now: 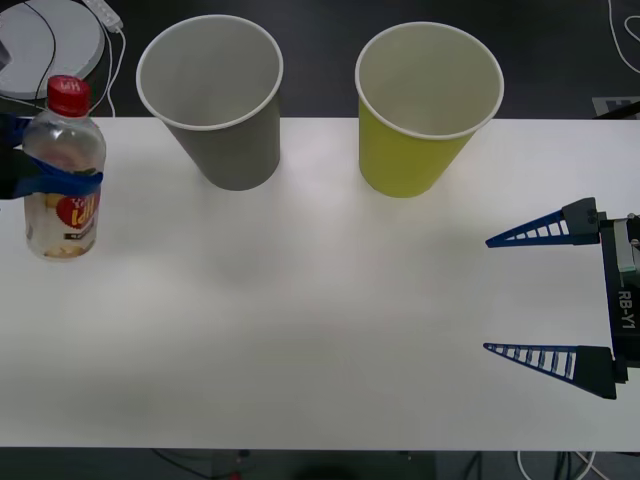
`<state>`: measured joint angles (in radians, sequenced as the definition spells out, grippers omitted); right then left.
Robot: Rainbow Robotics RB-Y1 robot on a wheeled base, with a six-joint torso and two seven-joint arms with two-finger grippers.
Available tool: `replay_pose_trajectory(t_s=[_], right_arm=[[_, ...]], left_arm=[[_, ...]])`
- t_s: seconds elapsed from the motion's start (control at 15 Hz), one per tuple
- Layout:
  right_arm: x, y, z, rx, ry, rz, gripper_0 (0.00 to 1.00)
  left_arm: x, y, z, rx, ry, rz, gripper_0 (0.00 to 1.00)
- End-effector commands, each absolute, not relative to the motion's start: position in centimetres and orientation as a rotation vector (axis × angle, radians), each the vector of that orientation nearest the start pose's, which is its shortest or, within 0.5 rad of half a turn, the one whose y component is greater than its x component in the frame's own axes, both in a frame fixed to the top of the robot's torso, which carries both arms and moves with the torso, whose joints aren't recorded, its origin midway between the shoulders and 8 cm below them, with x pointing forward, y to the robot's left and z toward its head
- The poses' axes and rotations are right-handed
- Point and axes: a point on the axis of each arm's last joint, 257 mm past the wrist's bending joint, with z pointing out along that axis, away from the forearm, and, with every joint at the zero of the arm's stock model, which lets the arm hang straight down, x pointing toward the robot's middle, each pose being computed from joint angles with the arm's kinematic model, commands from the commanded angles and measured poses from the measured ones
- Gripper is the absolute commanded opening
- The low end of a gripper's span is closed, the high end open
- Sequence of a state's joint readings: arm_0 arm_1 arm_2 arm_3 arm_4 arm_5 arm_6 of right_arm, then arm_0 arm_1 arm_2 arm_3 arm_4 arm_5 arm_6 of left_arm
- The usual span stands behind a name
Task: Put the can into the green bin and the plastic bottle into the gray bin
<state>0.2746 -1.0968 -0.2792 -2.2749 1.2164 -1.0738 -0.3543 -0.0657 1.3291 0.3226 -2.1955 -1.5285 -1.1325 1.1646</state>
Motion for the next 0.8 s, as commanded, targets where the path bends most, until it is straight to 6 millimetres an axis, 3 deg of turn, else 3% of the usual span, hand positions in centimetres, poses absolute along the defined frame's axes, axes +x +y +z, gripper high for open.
replay_pose_trajectory(t_s=[0.07, 0.47, 0.8], right_arm=[[30.2, -18.9, -11.1, -1.508, 1.520, 0.451, 1.00], [30.2, -18.9, -11.1, -1.508, 1.520, 0.451, 1.00], [30.2, -18.9, -11.1, -1.508, 1.520, 0.451, 1.00]], left_arm=[[40.8, 26.2, -2.2, 1.138, 1.978, -0.115, 0.00], [41.4, 27.1, -1.1, 1.192, 2.038, -0.076, 0.00], [43.1, 27.4, -0.3, 1.227, 2.069, -0.082, 0.00]])
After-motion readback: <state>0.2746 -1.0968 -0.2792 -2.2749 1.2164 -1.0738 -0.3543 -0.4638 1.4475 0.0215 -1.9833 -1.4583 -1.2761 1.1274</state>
